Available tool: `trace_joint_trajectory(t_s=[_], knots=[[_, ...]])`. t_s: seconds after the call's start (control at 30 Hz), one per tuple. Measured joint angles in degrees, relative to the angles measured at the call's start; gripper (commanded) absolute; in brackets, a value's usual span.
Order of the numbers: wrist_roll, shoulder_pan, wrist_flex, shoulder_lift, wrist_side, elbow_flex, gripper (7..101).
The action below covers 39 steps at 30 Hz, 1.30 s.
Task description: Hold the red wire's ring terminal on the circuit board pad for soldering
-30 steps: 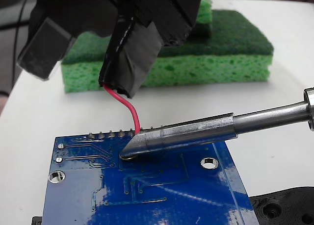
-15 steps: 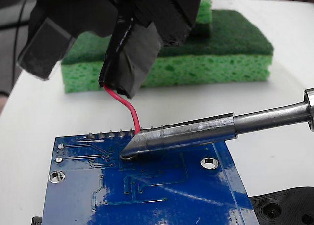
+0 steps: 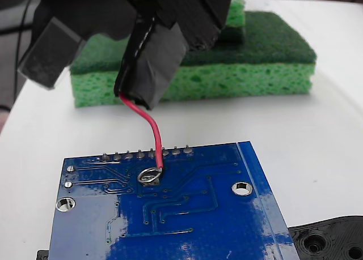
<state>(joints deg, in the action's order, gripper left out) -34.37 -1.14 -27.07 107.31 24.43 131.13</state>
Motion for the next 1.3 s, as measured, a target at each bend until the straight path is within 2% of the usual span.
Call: trace_joint_trajectory(t_s=[0.27, 0.5, 0.67, 0.9, 1.0, 1.1, 1.3], knots=[[2.02, -1.14, -3.34, 4.57, 2.29, 0.35, 100.3], [8.53, -1.58, -4.39, 16.26, 2.20, 5.98, 100.3], [13.18, -1.41, -3.78, 27.25, -0.97, 13.18, 100.3], [17.31, -1.32, -10.72, 40.17, -3.87, 18.11, 100.3], [19.07, -0.62, -11.16, 47.90, -5.71, 22.59, 100.3], [21.88, 1.67, -10.46, 56.87, -9.05, 28.83, 100.3], [25.22, 3.78, -13.97, 67.59, -17.05, 33.13, 100.3]])
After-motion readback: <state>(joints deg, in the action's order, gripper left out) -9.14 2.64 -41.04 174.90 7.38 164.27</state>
